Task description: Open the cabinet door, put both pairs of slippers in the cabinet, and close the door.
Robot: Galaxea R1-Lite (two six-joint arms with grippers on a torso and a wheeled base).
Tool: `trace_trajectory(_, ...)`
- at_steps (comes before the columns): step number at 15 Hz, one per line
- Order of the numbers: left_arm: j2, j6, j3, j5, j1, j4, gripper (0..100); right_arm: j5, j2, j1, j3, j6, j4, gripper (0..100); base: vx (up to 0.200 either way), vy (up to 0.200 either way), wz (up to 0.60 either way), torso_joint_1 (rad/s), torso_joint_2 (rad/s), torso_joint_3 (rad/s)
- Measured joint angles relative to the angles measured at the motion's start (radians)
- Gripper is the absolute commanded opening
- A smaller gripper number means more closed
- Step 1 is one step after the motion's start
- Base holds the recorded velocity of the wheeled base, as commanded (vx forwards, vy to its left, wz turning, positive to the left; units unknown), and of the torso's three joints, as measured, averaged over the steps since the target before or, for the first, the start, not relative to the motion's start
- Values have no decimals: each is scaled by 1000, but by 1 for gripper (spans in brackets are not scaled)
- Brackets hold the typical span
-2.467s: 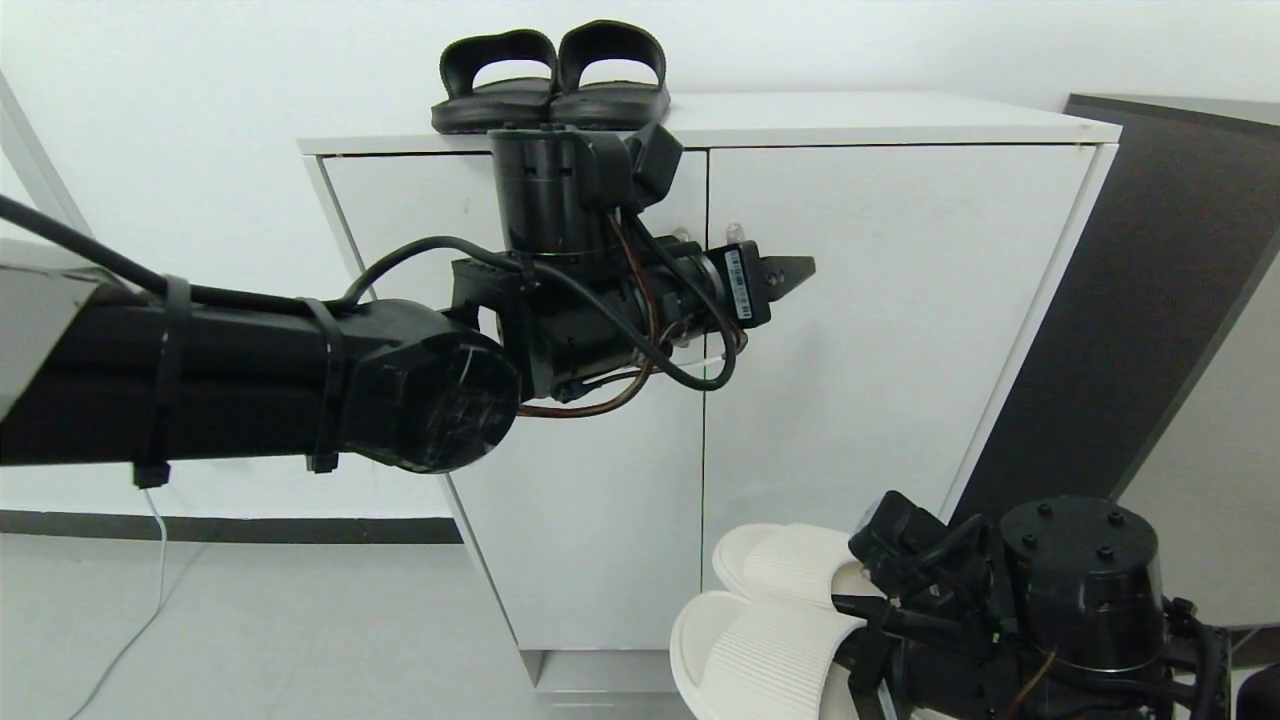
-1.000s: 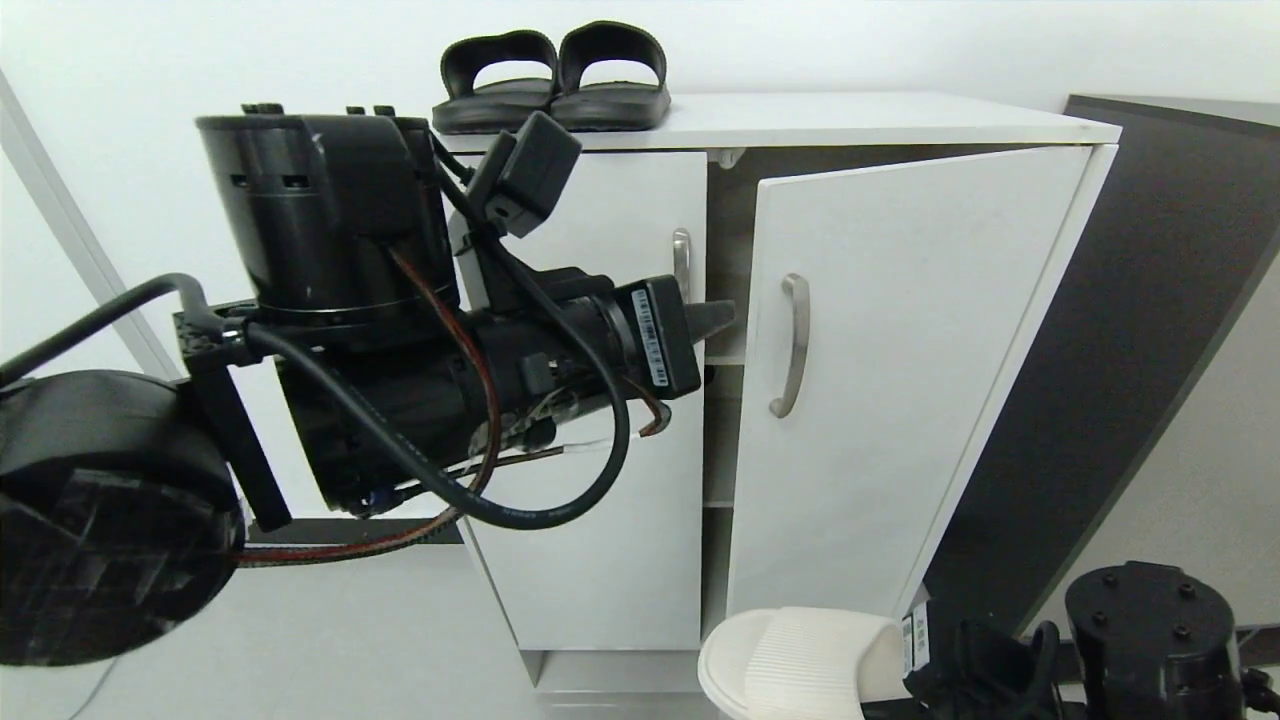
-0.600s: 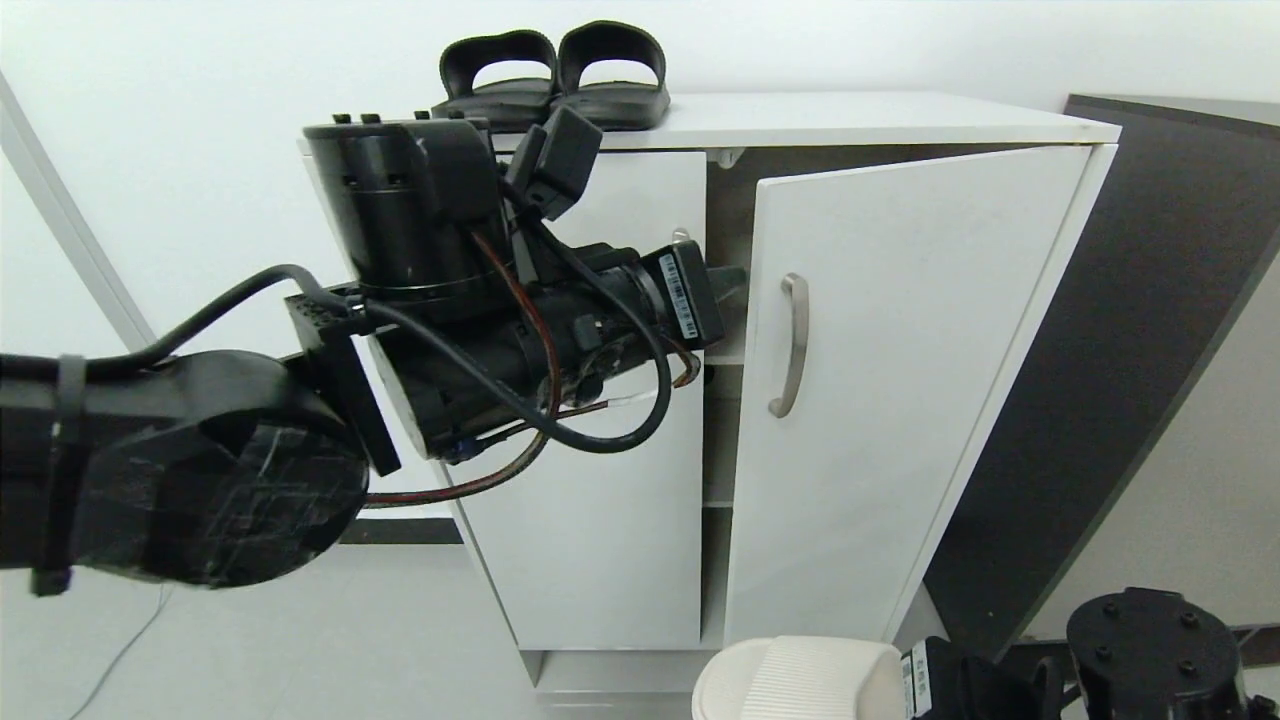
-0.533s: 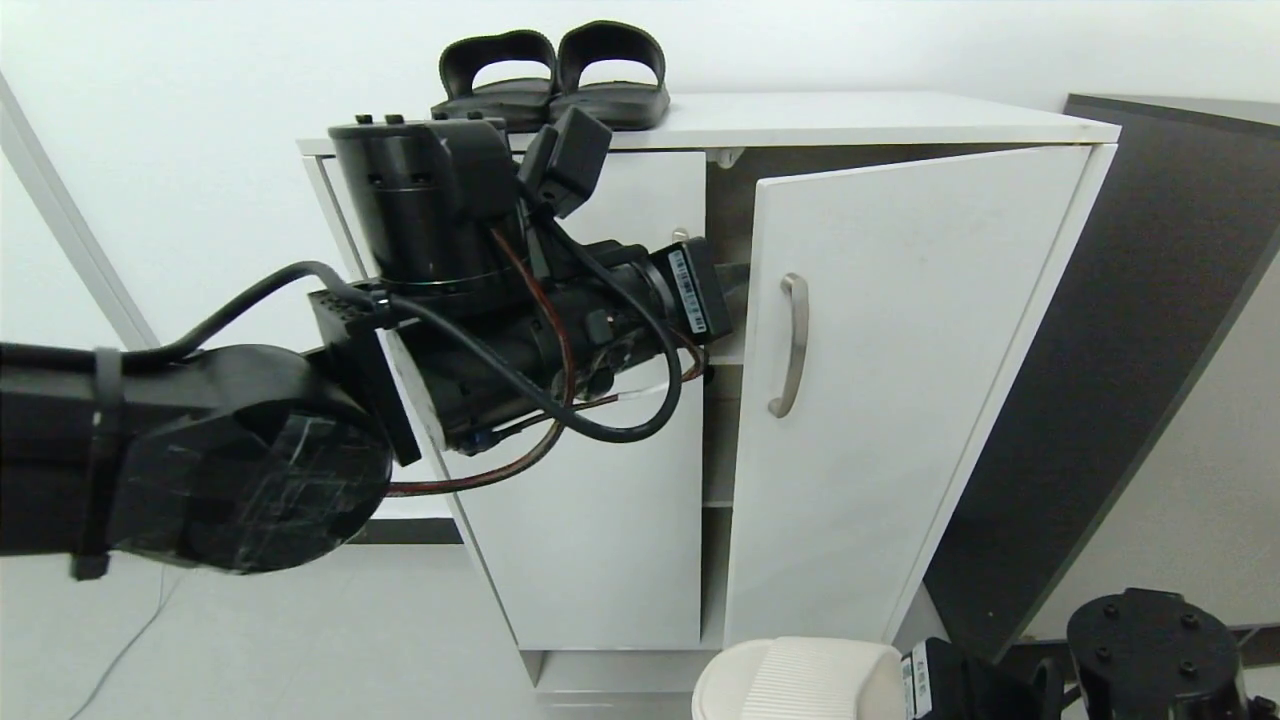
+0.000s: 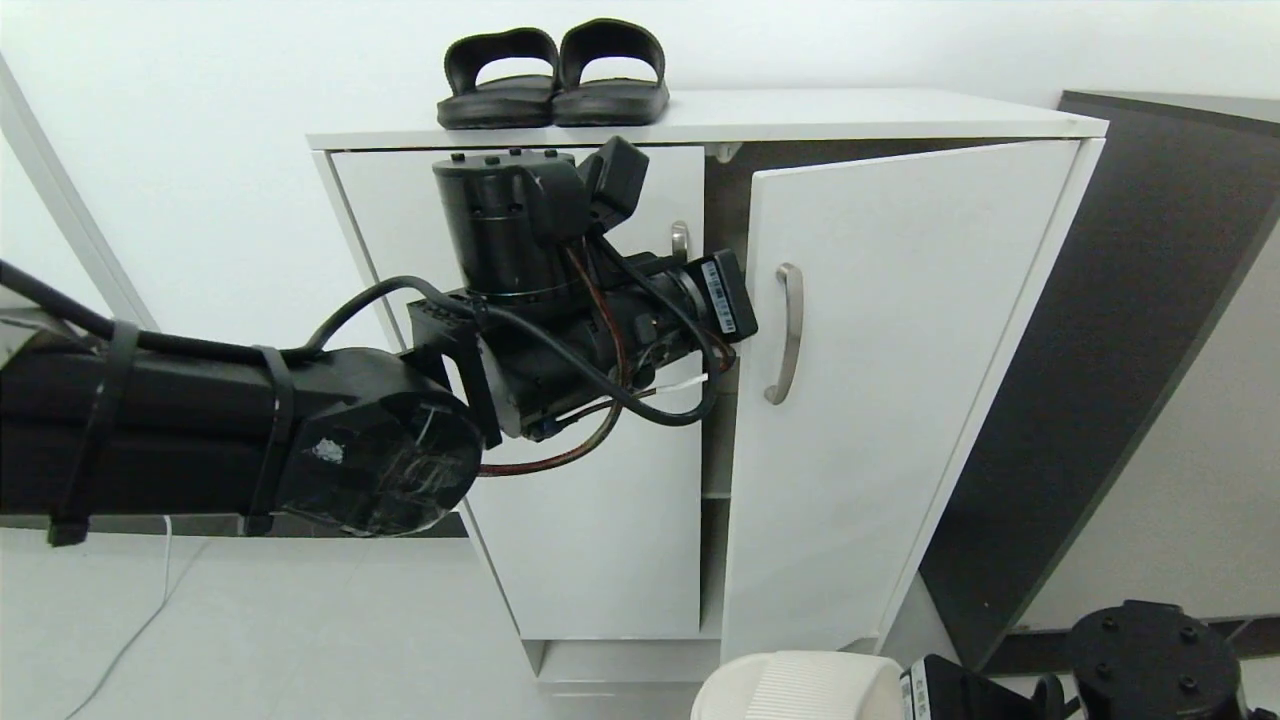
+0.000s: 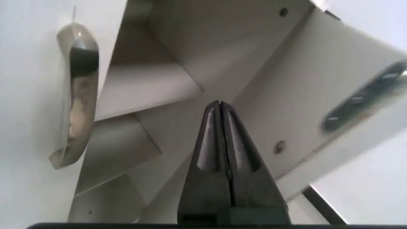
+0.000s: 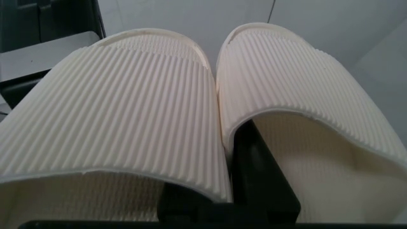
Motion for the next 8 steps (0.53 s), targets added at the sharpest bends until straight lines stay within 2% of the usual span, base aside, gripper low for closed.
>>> trace_trajectory(3, 6, 3, 32, -7, -60, -77, 0, 18, -1, 6, 8, 0, 0, 0, -200, 0, 0, -1, 2, 2)
trace_trajectory(4, 9, 4, 46, -7, -95, -114, 0, 35, -2, 9, 16, 0, 1, 0, -200, 0, 0, 7, 2, 2)
trace_trajectory(6, 22, 24, 61, -9, -151, -165, 0, 40, -8, 21, 26, -1, 0, 0, -200, 0, 0, -2, 5, 5)
trace_trajectory(7, 32, 28, 55, -8, -163, -181, 0, 40, -11, 26, 27, -1, 0, 0, -200, 0, 0, 2, 2, 7)
trace_trajectory(8, 48, 29, 43, -7, -165, -222, 0, 40, -13, 28, 29, -1, 0, 0, 0, 0, 0, 0, 0, 0)
